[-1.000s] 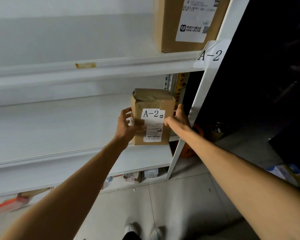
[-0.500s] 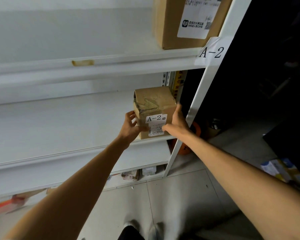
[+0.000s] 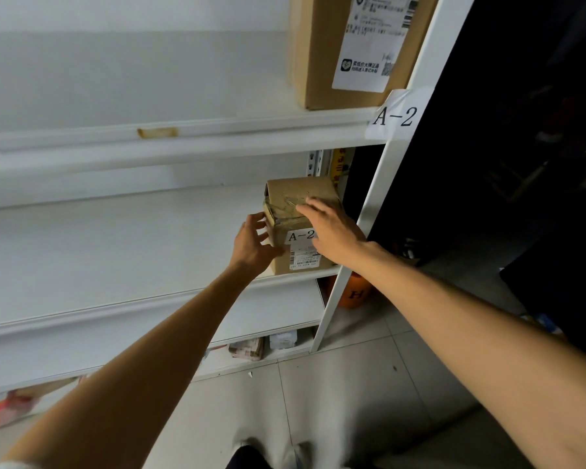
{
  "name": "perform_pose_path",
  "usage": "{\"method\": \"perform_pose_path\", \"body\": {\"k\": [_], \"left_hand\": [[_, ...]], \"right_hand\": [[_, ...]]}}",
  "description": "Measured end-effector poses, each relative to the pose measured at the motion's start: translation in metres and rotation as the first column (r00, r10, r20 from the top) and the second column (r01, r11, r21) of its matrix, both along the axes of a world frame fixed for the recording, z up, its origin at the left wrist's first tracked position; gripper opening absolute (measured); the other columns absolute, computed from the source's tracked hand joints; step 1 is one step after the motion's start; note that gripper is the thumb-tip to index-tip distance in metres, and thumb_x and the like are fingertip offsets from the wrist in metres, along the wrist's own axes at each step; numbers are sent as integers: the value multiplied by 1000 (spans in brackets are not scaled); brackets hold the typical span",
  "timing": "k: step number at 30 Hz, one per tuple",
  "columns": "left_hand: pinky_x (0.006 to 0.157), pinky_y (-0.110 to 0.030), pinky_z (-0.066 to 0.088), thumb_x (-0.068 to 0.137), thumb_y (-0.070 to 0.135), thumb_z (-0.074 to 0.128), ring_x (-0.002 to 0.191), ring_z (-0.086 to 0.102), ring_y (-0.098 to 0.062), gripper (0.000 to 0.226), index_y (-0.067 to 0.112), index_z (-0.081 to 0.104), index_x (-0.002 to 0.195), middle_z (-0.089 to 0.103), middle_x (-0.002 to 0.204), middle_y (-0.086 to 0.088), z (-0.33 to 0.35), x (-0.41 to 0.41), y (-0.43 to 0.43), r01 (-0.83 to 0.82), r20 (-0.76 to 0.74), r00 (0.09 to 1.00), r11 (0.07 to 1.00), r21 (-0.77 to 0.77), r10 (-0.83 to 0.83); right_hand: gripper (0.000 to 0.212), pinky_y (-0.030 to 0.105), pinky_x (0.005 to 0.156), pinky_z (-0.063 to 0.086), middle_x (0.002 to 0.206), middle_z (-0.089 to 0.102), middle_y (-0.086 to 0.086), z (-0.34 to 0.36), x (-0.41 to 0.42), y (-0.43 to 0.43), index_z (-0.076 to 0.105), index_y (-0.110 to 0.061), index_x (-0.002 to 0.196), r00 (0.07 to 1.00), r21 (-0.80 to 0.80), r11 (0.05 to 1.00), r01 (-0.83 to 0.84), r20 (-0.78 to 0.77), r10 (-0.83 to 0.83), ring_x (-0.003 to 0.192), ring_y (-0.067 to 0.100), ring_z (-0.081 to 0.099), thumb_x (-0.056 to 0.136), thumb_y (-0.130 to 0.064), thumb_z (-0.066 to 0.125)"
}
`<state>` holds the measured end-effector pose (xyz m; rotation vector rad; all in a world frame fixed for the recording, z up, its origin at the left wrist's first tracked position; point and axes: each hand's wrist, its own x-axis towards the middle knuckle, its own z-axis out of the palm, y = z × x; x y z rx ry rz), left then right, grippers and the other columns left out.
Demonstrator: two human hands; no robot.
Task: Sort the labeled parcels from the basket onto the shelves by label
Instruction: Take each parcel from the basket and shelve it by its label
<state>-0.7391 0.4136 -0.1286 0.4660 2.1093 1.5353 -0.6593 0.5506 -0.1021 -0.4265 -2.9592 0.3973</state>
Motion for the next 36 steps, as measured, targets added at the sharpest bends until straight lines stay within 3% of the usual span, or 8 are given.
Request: {"method": "perform_pose_path", "body": {"k": [6, 9, 13, 16, 21, 25, 31, 36], "left_hand": [[103, -45, 45, 74, -9, 72, 134, 42, -30, 85, 9, 29, 145, 41, 146, -12, -2, 12, 9, 43, -2, 999, 999, -23, -43], [103, -42, 45, 75, -2, 75, 132, 44, -29, 86, 8, 28, 146, 41, 145, -12, 2, 12, -2, -6, -59, 998, 998, -66, 2], [88, -31, 50, 75, 1, 77, 111, 57, -24, 68, 6, 45, 135, 56, 128, -12, 14, 3, -38, -70, -215, 976, 986, -149, 37], [84, -31, 53, 74, 5, 77, 95, 62, -21, 57, 9, 54, 126, 64, 116, -10, 32, -3, -78, -118, -306, 951, 961, -252, 36], [88, -34, 52, 76, 15, 78, 98, 64, -23, 47, 12, 61, 119, 68, 109, -6, 63, 16, -193, -262, -397, 915, 853, -451, 71], [87, -31, 51, 76, 17, 74, 99, 63, -22, 40, 17, 63, 115, 68, 108, -1, 79, 66, -318, -426, -424, 884, 711, -559, 196], [84, -38, 51, 73, 24, 75, 98, 62, -23, 40, 17, 64, 111, 67, 107, -2, 82, 189, -489, -615, -433, 787, 500, -610, 439], [86, -38, 53, 72, 23, 76, 97, 63, -24, 43, 15, 65, 112, 68, 105, -4, 78, 290, -591, -701, -402, 664, 337, -628, 631]], "right_hand": [[71, 33, 111, 32, 157, 24, 11, 9, 16, 5, 31, -13, 149, 997, -27, 999, 34, 73, -32, 142, 28, 28, 86, 8, 58], [71, 32, 108, 33, 152, 31, 10, 14, 19, -4, 27, -12, 150, 999, 100, 995, -28, 32, 25, 136, 26, 35, 88, -6, 61], [56, 23, 86, 37, 137, 42, 10, 27, 13, -40, 38, -9, 142, 990, 124, 983, -139, 2, 140, 120, 25, 45, 89, -11, 58], [55, 33, 96, 42, 136, 47, 11, 32, 2, -81, 39, -8, 140, 957, 55, 958, -282, 90, 276, 122, 28, 47, 89, -15, 60], [56, 41, 96, 46, 138, 44, 10, 48, -10, -173, 38, -13, 141, 884, 25, 893, -449, 155, 441, 123, 28, 48, 92, -32, 57], [58, 40, 94, 45, 134, 45, 9, 68, -1, -274, 40, -11, 137, 760, -25, 778, -627, 198, 619, 117, 28, 49, 89, -34, 61], [58, 35, 98, 44, 136, 48, 11, 80, 40, -441, 44, -8, 135, 460, -76, 491, -868, 253, 851, 121, 29, 50, 86, -32, 64], [52, 34, 78, 45, 121, 54, 7, 76, 83, -563, 46, -8, 126, 202, -97, 234, -967, 263, 943, 99, 20, 51, 85, -33, 65]]}}
